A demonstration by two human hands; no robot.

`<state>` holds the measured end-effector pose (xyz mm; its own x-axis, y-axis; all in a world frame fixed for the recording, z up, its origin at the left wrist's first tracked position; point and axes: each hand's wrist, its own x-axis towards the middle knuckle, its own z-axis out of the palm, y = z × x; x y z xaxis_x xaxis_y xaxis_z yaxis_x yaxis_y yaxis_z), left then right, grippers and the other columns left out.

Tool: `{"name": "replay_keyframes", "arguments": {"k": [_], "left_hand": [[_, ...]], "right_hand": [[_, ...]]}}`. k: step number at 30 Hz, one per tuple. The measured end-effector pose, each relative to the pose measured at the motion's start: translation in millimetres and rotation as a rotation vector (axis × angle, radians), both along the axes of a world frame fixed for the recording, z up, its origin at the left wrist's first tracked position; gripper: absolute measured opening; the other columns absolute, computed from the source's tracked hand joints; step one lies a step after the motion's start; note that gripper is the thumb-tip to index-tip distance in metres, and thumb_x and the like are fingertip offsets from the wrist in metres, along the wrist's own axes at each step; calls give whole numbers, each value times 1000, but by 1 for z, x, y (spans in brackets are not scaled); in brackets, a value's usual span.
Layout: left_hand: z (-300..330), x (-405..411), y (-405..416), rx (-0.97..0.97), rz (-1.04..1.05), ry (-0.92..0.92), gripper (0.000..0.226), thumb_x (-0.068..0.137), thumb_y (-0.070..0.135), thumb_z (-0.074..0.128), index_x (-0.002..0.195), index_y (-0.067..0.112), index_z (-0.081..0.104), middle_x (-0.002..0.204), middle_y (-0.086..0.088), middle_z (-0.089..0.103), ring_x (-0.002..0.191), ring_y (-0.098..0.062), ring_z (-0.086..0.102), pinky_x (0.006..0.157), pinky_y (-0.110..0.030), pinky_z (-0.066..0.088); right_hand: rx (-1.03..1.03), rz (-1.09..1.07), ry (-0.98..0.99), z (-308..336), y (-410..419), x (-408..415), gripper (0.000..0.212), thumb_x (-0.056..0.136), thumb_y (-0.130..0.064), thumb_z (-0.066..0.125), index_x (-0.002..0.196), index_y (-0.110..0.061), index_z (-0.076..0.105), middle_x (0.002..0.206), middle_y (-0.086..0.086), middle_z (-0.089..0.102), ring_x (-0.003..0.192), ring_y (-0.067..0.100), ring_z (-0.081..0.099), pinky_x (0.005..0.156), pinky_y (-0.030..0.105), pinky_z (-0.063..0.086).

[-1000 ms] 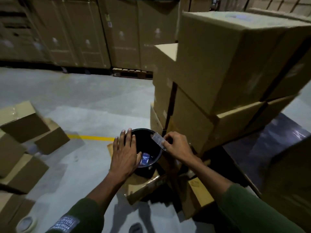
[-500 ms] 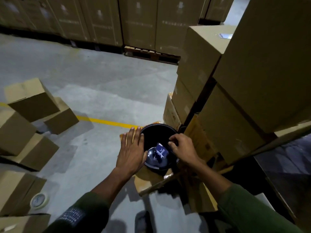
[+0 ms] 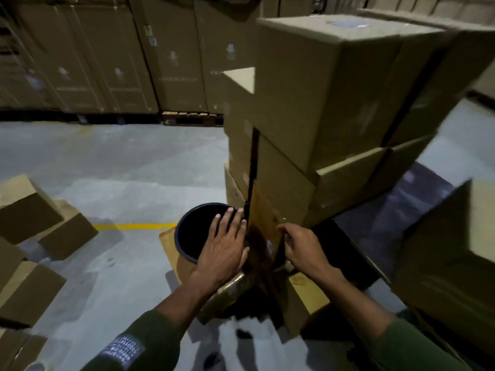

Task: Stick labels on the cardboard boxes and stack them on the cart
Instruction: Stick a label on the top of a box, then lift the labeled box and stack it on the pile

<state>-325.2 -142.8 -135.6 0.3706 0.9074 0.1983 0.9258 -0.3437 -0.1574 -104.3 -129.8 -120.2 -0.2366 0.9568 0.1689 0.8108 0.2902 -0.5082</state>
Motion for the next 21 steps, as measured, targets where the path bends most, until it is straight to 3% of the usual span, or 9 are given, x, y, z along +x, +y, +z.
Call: {"name": "replay_keyframes", "arguments": {"k": [7, 14, 21], "left_hand": [[40, 120, -41, 112, -240, -36, 68, 88, 44, 58, 143, 5, 46, 159, -16, 28, 147, -36, 22, 117, -54, 20], [76, 232, -54, 159, -425, -46, 72, 91, 46, 55, 148, 5, 37, 161, -17, 22, 148, -36, 18, 118, -54, 21], [85, 318, -53, 170, -592, -31, 77, 98, 50, 42, 155, 5, 15, 164, -17, 4, 151, -35, 2, 120, -48, 0]], "right_hand": [[224, -141, 73, 48, -82, 101, 20, 93, -14, 62, 112, -15, 69, 99, 1, 74, 89, 15, 70, 76, 27, 55], [364, -347, 26, 86, -133, 196, 32, 88, -6, 57, 116, -15, 68, 107, 6, 74, 92, 26, 71, 77, 38, 58], [418, -556, 25, 94, -169, 284, 32, 90, -4, 59, 120, -11, 66, 113, 9, 72, 98, 24, 69, 86, 38, 56]]}}
